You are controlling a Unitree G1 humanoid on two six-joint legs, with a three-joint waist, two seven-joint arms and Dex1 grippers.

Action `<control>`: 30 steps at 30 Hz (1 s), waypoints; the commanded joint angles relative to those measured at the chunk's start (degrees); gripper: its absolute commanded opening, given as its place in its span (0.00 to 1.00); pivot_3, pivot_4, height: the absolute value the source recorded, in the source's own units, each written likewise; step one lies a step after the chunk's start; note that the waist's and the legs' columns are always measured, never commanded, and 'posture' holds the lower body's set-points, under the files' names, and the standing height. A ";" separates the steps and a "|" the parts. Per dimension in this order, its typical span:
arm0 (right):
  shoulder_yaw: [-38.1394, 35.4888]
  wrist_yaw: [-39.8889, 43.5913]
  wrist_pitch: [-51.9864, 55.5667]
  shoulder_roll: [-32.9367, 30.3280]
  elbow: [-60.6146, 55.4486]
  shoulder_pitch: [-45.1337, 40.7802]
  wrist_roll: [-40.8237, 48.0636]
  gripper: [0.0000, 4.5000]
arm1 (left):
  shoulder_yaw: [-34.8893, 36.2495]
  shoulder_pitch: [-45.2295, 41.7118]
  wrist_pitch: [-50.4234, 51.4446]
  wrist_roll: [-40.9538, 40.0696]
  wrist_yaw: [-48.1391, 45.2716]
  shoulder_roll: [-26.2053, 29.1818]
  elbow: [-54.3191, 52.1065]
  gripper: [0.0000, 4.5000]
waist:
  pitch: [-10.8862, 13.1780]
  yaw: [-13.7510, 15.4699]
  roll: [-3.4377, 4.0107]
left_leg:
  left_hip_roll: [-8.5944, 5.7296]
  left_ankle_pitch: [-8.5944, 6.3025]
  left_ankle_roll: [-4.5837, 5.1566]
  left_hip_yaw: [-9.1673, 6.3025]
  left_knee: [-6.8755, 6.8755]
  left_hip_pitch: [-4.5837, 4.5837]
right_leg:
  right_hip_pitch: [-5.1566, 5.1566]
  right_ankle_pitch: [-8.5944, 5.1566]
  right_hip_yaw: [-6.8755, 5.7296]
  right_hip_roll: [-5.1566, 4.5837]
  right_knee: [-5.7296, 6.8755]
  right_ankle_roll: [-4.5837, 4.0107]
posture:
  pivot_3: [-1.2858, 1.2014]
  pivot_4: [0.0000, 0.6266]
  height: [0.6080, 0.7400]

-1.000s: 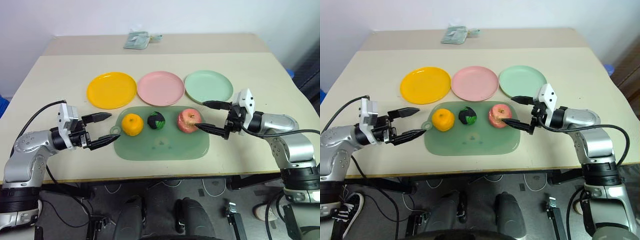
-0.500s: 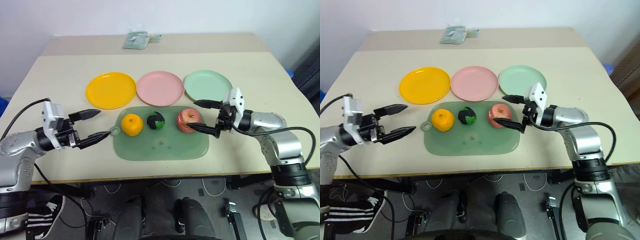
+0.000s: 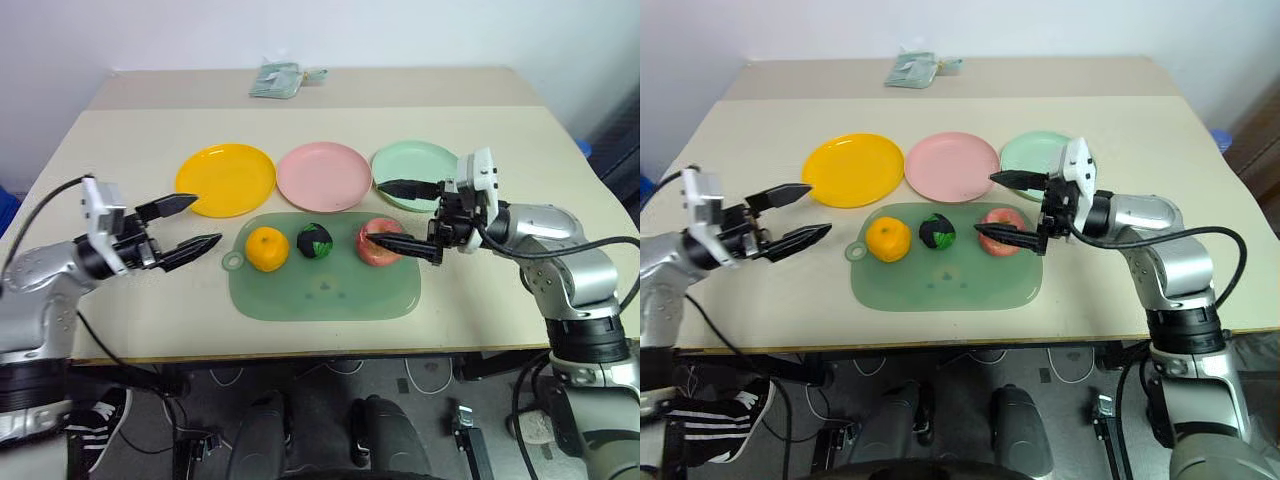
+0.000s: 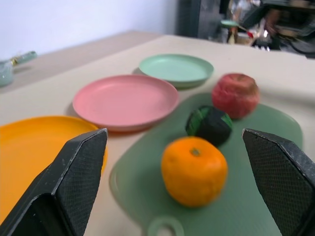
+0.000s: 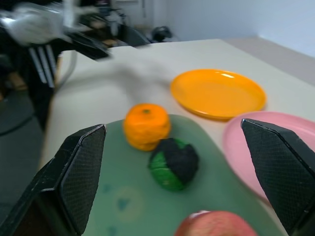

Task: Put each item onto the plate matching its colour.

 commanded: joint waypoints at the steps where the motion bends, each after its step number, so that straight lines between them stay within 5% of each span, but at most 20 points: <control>1: -1.45 1.11 0.24 -1.46 -3.52 1.10 1.92 1.00 | -3.12 -2.32 -3.70 3.41 0.44 -1.75 1.60 1.00 | 0.00 -0.08 0.00 | -0.01 0.00 0.00 0.00 0.00 0.00 | -0.01 0.00 0.00 0.01 0.00 0.00 | 0.52 0.24 1.00; 21: -2.61 -3.66 2.30 -1.77 -7.33 3.97 1.84 1.00 | -13.77 -7.72 -11.17 12.35 -1.73 -11.68 16.69 1.00 | 0.00 -0.01 -0.01 | -0.02 0.00 0.01 -0.01 0.04 -0.01 | 0.00 0.00 0.00 0.01 0.02 0.00 | 0.52 0.24 1.00; 25: -2.78 -3.69 2.11 -2.09 -6.71 3.91 1.56 1.00 | -14.79 -7.76 -15.63 16.30 0.74 -11.68 18.78 0.76 | 0.00 -0.05 -0.01 | -0.02 0.00 0.01 -0.01 0.04 0.00 | 0.00 0.00 0.00 0.02 0.02 0.00 | 0.52 0.24 1.00; 30: -2.73 -3.66 1.00 -2.05 -5.86 4.43 0.98 1.00 | -8.83 -9.10 -9.29 8.90 1.85 -11.03 15.17 0.76 | 0.00 -0.11 -0.02 | -0.01 0.00 0.01 -0.07 0.05 0.00 | 0.01 0.00 0.00 0.01 0.02 0.00 | 0.52 0.24 1.00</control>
